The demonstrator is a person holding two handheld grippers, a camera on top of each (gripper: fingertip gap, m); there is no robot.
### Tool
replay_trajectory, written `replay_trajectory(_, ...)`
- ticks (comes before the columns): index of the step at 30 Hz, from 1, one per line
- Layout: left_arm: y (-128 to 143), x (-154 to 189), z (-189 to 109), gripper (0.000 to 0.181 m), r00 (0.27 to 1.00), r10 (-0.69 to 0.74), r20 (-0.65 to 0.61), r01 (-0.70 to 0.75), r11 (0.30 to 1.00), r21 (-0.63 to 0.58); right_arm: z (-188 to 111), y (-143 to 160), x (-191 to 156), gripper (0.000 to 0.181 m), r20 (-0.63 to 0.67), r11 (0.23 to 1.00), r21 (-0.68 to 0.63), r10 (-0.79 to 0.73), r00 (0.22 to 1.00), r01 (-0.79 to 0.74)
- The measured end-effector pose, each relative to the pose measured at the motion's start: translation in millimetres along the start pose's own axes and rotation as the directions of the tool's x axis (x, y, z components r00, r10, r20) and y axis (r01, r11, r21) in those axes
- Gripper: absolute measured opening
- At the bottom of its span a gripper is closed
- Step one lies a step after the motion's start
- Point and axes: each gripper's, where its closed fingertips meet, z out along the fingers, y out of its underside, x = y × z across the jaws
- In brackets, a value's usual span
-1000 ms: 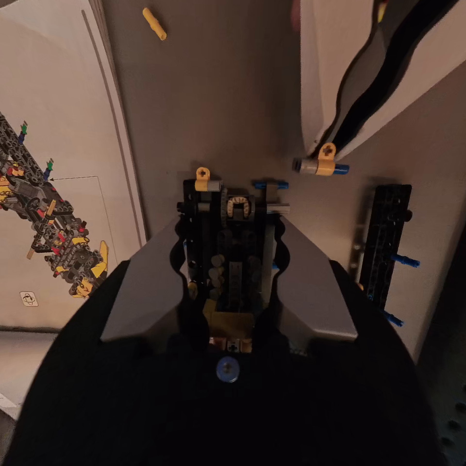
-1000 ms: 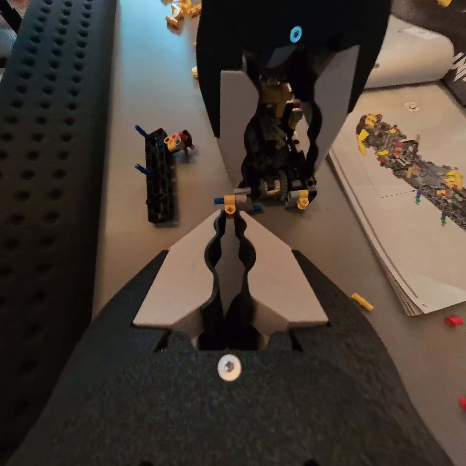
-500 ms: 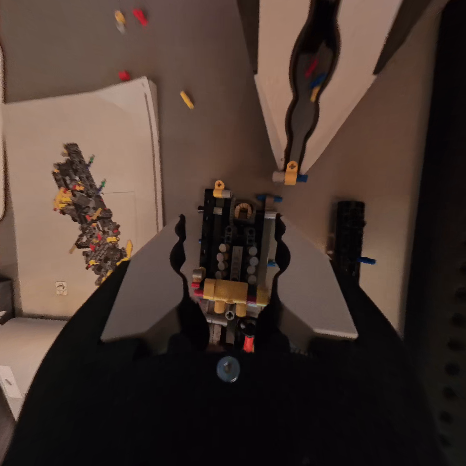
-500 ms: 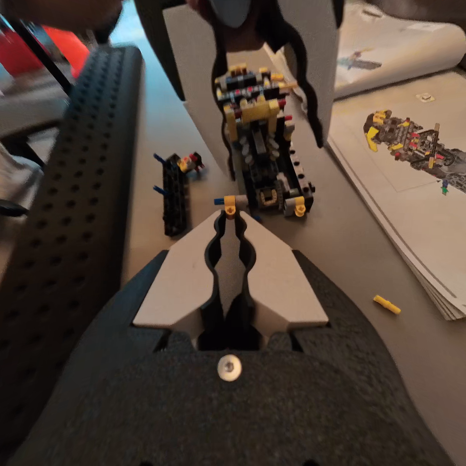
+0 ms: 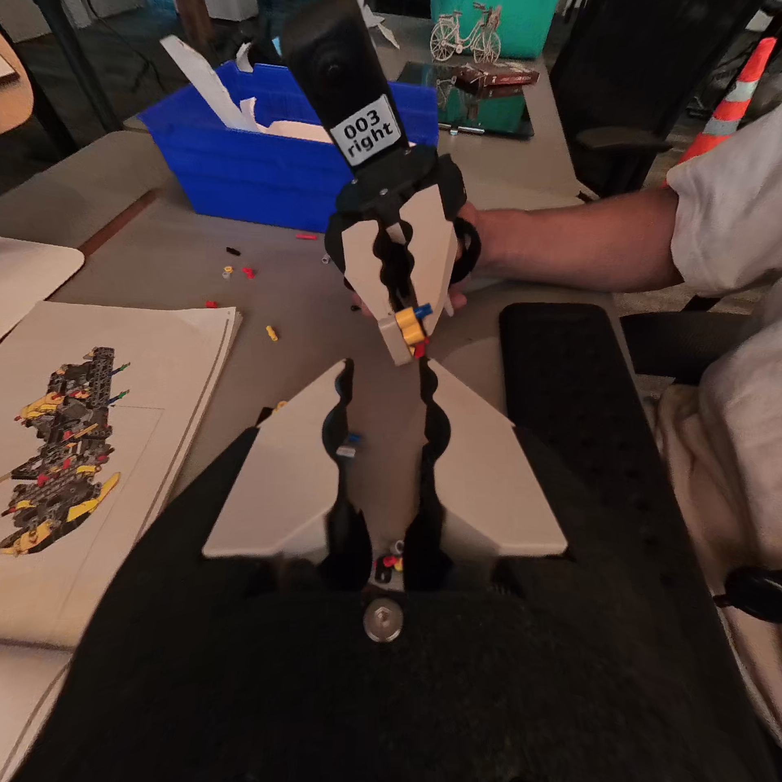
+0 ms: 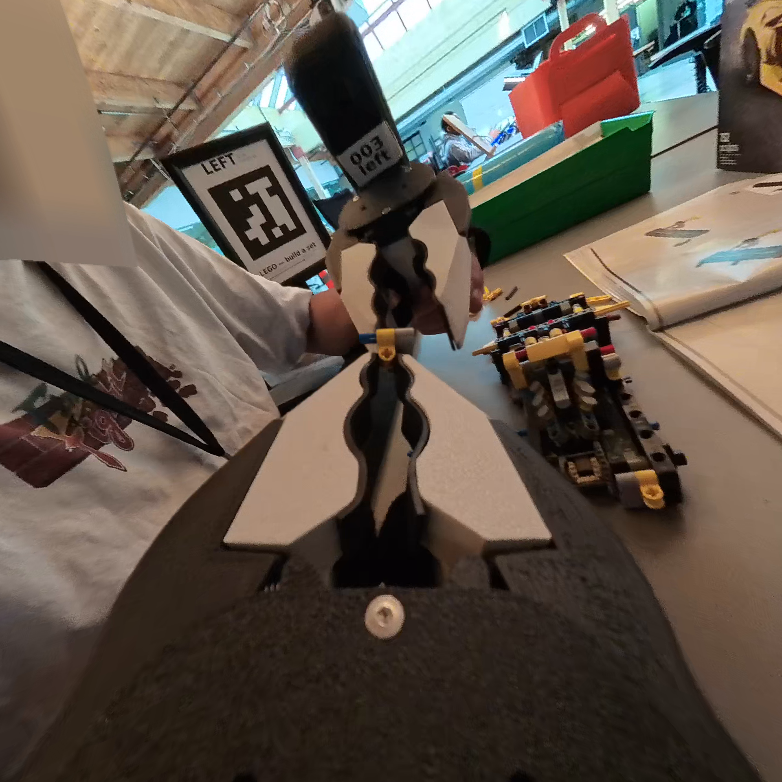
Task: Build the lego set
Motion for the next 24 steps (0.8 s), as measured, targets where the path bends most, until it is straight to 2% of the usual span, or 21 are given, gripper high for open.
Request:
replay_trajectory(3,-2,6,-1,0.025,1.000,0.026,-0.014,-0.026,0.999,0.028,4,4,1,0.006,-0.008,1.000,-0.016,-0.006,1.000,0.006)
replay_trajectory(5,-1,7,-1,0.012,0.999,0.041,-0.012,-0.041,0.999,0.029,4,5,1,0.006,-0.003,1.000,-0.013,-0.001,1.000,0.001)
replay_trajectory(10,-1,10,1,0.010,0.999,0.035,-0.035,-0.032,0.997,0.066,3,7,-1,0.006,-0.003,1.000,-0.021,0.001,1.000,-0.001)
replay_trajectory(13,-6,21,-3,0.009,0.991,-0.009,-0.135,0.024,0.994,0.103,3,5,-12,0.011,0.038,0.999,-0.019,-0.037,0.999,0.038)
replay_trajectory(16,-14,38,-13,0.009,0.954,-0.065,-0.294,0.113,0.982,0.150,1,-3,-25,0.024,0.064,0.992,0.020,-0.125,0.990,0.124)
replay_trajectory(18,-16,45,-18,0.009,0.924,-0.091,-0.370,0.158,0.975,0.154,-2,-7,-32,0.025,0.062,0.981,0.047,-0.191,0.980,0.189)
replay_trajectory(24,-14,54,-15,0.009,0.860,-0.172,-0.480,0.265,0.955,0.133,-5,-11,-43,0.024,0.069,0.964,0.064,-0.261,0.963,0.257)
